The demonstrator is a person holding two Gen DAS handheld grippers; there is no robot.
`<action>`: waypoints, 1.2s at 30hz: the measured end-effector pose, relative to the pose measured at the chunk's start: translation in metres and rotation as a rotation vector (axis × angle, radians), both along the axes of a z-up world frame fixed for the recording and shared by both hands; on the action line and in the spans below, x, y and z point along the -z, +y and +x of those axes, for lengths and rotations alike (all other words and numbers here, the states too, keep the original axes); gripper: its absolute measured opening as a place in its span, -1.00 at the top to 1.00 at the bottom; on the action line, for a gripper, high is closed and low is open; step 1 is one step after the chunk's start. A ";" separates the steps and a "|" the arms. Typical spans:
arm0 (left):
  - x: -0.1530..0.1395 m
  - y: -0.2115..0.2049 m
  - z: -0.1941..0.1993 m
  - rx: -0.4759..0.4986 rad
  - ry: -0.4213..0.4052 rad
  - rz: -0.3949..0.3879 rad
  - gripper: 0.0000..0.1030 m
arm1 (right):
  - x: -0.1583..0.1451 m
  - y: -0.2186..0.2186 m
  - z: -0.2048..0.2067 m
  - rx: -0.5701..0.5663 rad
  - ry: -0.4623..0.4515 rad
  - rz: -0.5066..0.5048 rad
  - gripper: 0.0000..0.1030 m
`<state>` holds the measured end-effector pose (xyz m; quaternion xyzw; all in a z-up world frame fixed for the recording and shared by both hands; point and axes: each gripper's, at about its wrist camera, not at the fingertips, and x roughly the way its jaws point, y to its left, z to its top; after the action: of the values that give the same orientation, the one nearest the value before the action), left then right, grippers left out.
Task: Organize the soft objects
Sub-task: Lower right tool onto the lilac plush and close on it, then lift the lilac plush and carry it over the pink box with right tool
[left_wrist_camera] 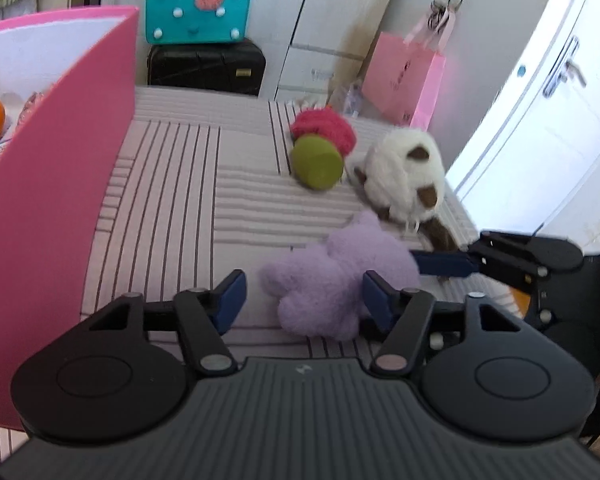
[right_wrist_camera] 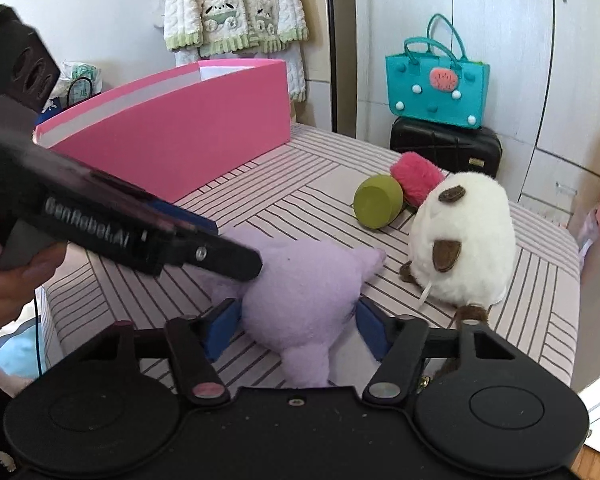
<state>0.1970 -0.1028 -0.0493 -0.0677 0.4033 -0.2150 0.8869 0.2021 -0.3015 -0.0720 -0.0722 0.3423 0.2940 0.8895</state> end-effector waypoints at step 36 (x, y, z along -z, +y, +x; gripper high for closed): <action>-0.045 0.031 -0.061 0.195 0.126 0.034 0.36 | -0.050 0.034 -0.062 -0.004 0.192 0.016 -0.10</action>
<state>0.1365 -0.0723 -0.0045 -0.0266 0.4663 -0.2886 0.8358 0.1398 -0.2679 -0.0221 -0.0371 0.4235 0.3043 0.8525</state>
